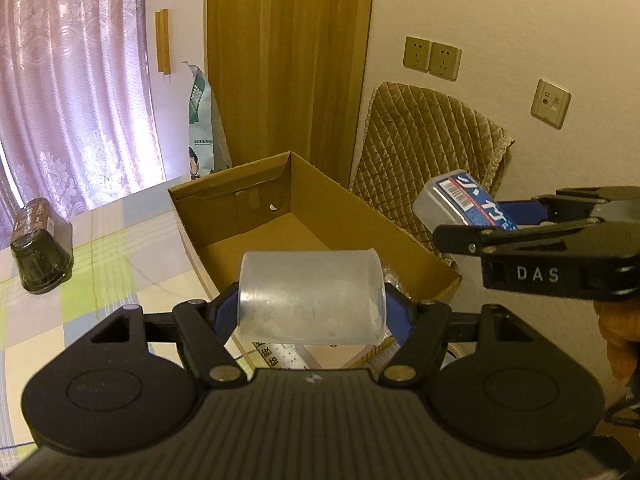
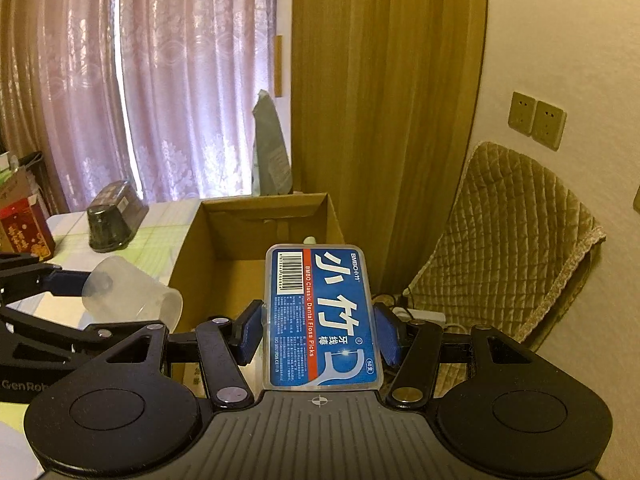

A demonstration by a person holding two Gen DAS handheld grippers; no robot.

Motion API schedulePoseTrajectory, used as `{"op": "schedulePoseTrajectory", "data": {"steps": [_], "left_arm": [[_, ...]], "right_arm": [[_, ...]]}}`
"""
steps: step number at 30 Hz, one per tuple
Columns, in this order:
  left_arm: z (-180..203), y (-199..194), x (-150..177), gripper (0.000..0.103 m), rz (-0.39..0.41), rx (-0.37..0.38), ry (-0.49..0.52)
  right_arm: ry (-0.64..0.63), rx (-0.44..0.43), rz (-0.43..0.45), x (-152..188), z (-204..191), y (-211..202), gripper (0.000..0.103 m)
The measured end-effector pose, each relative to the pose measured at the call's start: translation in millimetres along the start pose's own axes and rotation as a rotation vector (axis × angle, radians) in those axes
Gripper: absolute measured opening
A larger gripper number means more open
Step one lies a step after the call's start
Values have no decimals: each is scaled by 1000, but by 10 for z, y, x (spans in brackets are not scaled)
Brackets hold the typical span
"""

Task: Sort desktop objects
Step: 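Lower the cup into the cardboard box and open the left tool while the right tool holds the floss box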

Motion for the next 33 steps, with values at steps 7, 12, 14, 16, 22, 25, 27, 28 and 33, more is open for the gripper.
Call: {"op": "schedulePoseTrajectory", "data": {"steps": [7,12,14,16,22,25,27,28,33], "left_arm": [[-39,142,-33,68,-2,8,20],[-85,232,-39,68,-6,9,32],[-101,263,-38,68,-8,10,39],[-116,303,-36,68,-12,12,49],[-158,418,-40,68,-20,17,60],[-163,469,-39,68,-24,21,66],[-165,503,-36,68,-27,22,72],[-170,522,-35,68,-29,22,73],[-197,601,-32,68,-38,29,76]], "right_arm": [[-12,2,0,-81,27,164,56],[-15,-5,-8,-79,18,277,56],[-12,-4,-13,-69,21,323,56],[-8,-4,-18,-60,25,369,56],[-2,1,-31,-37,60,484,56],[0,5,-38,-23,78,532,56],[1,7,-41,-15,87,554,56],[1,7,-42,-13,90,566,56],[-4,9,-52,14,105,635,56]]}}
Point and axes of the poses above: each gripper's, at about its wrist camera, not at the fingertips, and y roughly the way its jaws point, z to its right, x to its underside, the point moved 7 cm from there along y, roughly the way its jaws point, and after that the axes turned 11 degrees about z, right-handed, at the moved point
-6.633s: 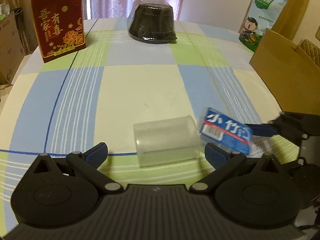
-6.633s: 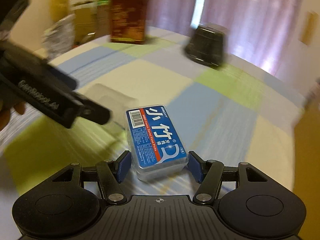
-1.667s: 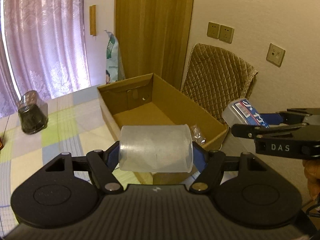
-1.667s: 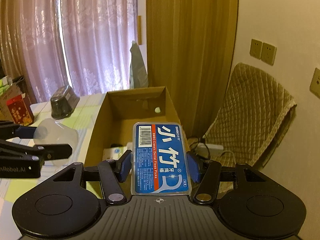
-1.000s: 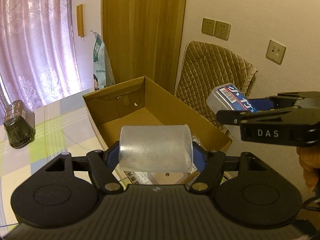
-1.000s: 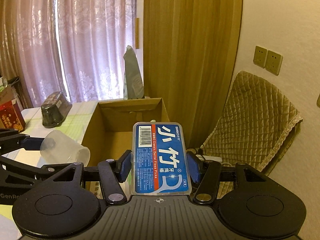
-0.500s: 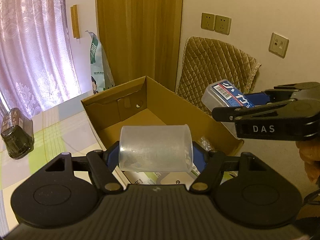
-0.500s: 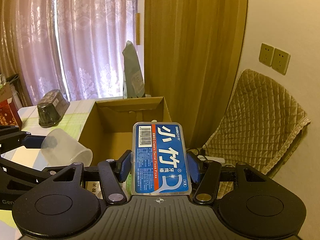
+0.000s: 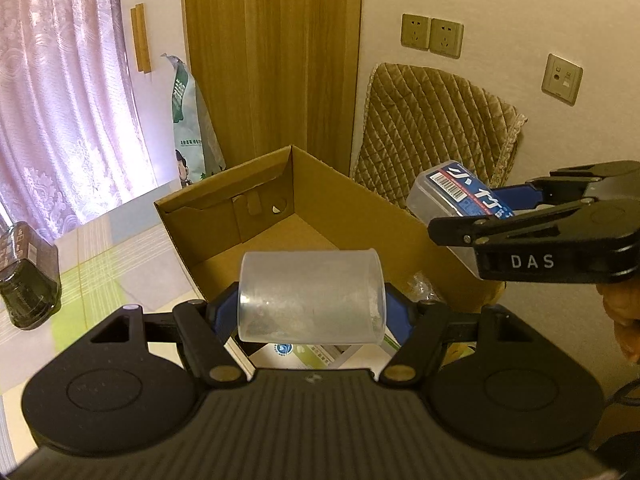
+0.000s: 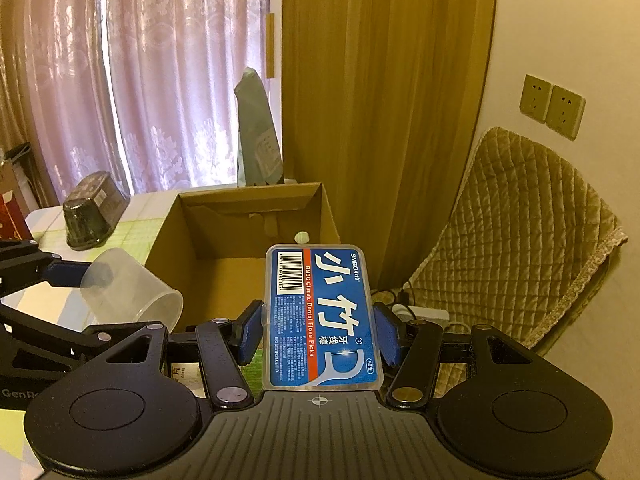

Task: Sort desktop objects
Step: 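Lower the cup into the cardboard box and open the left tool while the right tool holds the floss box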

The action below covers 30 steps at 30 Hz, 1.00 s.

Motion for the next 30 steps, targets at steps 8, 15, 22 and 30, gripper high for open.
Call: {"op": "schedulePoseTrajectory", "data": {"steps": [8,15,22,30], "left_arm": [[-56,131,-14,68,-12,3,4],[-2,235,12,68,-23,20,14],[19,313,83,68,-40,18,15],[2,321,79,74,-33,17,8]], "right_arm": [[3,7,-18,47,28,106,56],[7,11,-29,83,43,175,56],[8,10,-40,130,29,223,56],[7,9,-41,134,9,236,56]]}}
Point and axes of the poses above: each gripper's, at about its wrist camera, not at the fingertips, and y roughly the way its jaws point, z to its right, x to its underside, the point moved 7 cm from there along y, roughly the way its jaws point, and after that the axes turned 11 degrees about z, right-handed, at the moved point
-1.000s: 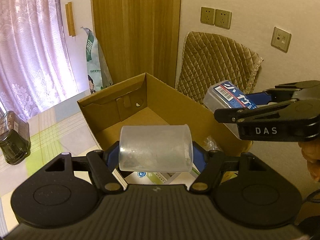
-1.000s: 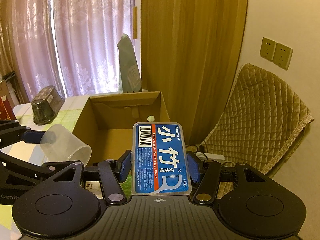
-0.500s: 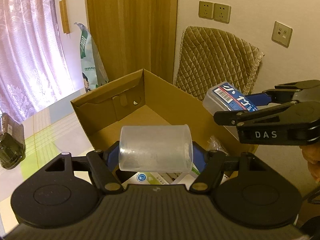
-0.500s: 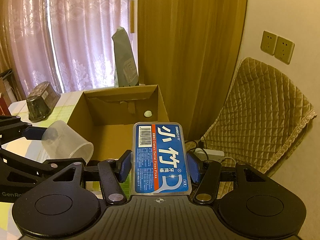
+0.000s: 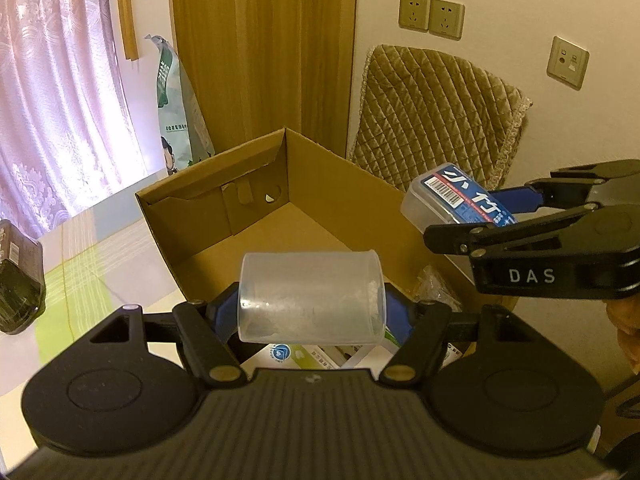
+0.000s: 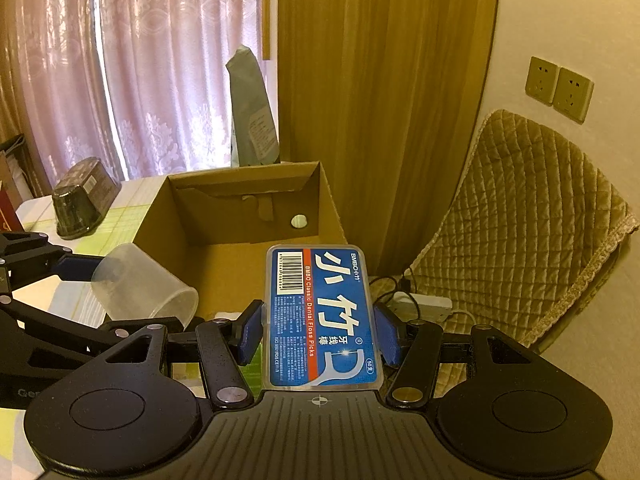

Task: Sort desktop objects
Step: 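Lower the cup into the cardboard box and open the left tool while the right tool holds the floss box, then lower the floss box into the cardboard box and open the right tool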

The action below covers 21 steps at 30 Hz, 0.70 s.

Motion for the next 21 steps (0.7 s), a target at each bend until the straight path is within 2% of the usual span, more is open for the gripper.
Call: {"op": "schedulePoseTrajectory", "data": {"steps": [2,21], "left_arm": [[-15,-12,-11,84,7,-6,-3],[-109,-117,0,84,12,-16,-9]], "right_arm": [[-3,0,0,-2,-6,1,56],[-6,-10,4,-27,-110,11,56]]}}
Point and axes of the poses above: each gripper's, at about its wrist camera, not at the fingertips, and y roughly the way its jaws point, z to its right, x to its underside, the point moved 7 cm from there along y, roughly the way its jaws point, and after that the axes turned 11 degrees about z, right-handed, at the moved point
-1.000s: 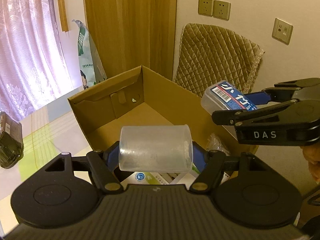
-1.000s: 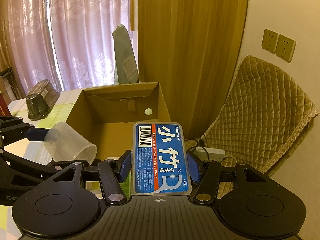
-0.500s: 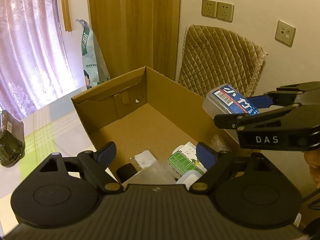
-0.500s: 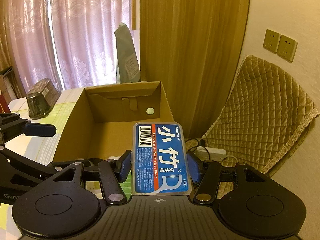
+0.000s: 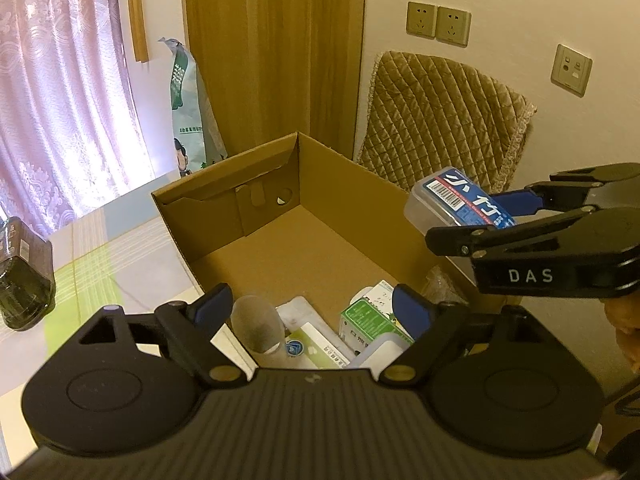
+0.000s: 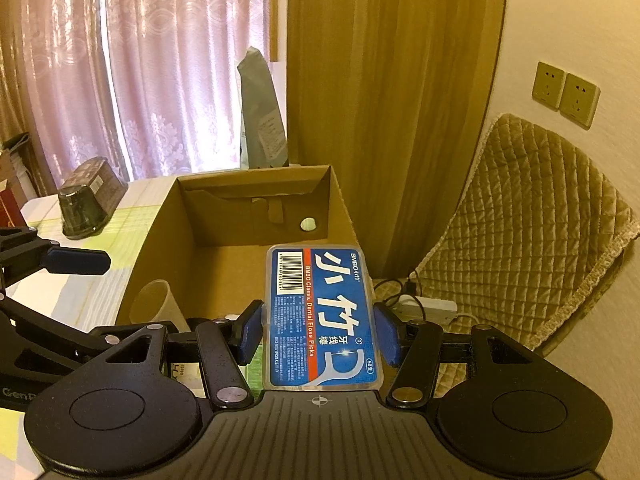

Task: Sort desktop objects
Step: 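Lower the floss box into the cardboard box and open the right tool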

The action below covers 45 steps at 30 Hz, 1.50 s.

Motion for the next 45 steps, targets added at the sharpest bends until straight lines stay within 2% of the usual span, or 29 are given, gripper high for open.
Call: {"op": "schedulePoseTrajectory", "data": {"steps": [33,34,35,36,41,44,45], "left_arm": [[-155,-115,59,84,-4,-38,7],[-157,-116,60,84,-4,-39,6],[-159,-117,60,84,-4,-39,6],[-161,-118,60,84,-4,-39,4],[-174,-119,65,84,-4,-41,2],[-185,-120,70,84,-5,-44,-1],[-189,-121,72,84,-6,-44,-1]], "right_arm": [[11,-66,1,-86,-205,202,57],[13,-69,-2,-78,-208,206,59],[16,-68,2,-76,-207,201,69],[21,-67,7,-76,-206,195,75],[36,-72,17,-92,-203,178,75],[36,-74,22,-103,-200,174,87],[38,-75,24,-105,-202,171,87]]}}
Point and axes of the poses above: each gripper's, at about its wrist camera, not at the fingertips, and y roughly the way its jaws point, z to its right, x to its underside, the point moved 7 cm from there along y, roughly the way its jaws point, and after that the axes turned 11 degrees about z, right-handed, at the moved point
